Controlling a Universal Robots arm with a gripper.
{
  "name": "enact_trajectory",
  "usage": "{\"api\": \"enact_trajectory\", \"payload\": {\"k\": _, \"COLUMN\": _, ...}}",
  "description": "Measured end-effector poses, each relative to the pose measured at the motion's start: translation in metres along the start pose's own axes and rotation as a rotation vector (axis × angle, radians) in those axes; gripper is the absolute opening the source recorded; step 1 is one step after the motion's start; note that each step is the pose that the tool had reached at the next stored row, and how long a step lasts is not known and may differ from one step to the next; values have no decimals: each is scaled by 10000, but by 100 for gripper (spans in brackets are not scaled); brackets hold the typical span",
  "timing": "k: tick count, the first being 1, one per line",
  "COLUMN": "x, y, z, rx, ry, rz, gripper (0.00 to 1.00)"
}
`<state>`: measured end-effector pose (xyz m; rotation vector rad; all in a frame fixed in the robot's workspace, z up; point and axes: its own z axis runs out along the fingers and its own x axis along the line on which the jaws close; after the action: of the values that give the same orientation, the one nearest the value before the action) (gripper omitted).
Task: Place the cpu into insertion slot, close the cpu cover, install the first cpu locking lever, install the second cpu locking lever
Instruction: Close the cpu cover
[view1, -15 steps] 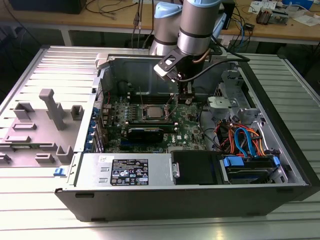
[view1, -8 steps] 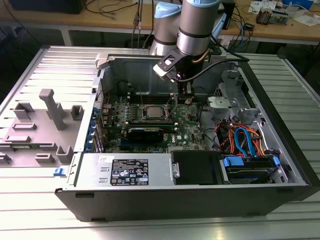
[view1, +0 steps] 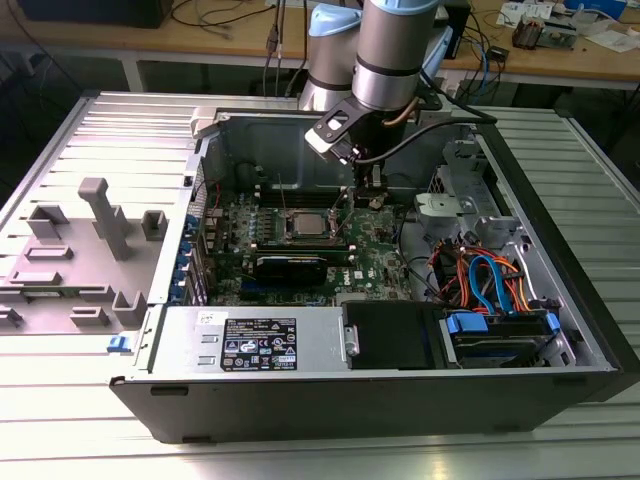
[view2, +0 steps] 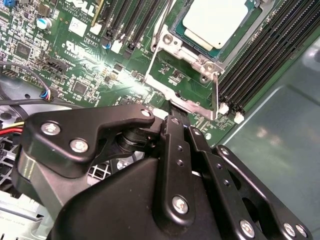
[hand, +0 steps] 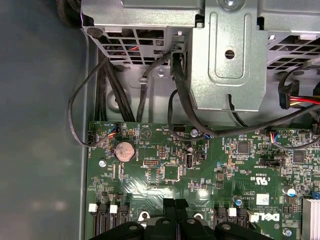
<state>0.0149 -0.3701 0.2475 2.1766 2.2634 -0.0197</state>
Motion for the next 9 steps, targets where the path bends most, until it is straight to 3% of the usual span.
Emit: {"api": "enact_trajectory", "payload": {"k": 9, "x": 1, "y": -23, "z": 2, "rx": 2, "ry": 0, "rz": 1, "gripper": 11}}
